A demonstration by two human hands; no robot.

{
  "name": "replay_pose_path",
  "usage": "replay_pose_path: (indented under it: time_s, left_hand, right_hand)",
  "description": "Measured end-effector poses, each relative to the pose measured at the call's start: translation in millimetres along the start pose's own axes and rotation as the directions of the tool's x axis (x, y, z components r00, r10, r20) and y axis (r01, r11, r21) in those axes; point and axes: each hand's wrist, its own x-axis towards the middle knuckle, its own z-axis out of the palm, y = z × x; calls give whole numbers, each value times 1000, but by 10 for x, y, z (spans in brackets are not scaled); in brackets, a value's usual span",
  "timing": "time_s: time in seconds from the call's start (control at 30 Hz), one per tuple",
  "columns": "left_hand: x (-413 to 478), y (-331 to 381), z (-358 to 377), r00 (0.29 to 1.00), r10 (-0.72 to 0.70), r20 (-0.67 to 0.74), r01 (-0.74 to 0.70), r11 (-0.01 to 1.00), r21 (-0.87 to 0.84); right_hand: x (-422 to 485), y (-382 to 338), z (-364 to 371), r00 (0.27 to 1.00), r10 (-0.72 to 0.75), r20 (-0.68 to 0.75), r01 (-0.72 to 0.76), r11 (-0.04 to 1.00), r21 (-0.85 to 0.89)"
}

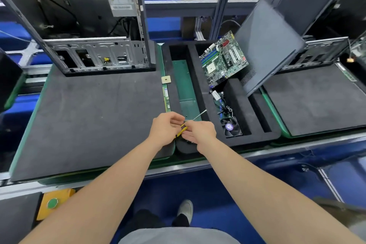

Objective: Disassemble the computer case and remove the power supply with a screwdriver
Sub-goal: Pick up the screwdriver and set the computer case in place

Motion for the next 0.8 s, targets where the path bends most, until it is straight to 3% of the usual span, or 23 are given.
replay_pose_path:
  time_s: [0.23,0.43,0.6,0.8]
  left_hand:
    - [161,-5,203,997,29,74,-31,999,30]
    - [238,-15,133,990,39,139,-51,995,86]
    - [280,-33,21,983,42,180,-62,993,104]
    - [299,-39,-91,972,39,230,-64,993,100]
  right_hand:
    - [99,12,-183,992,19,-122,-14,999,38]
    - [81,-4,-182,994,53,-95,-54,999,-7]
    - [19,-45,-141,994,-5,-113,-18,980,-199]
    - [-49,-55,-69,952,-173,-250,43,890,-453]
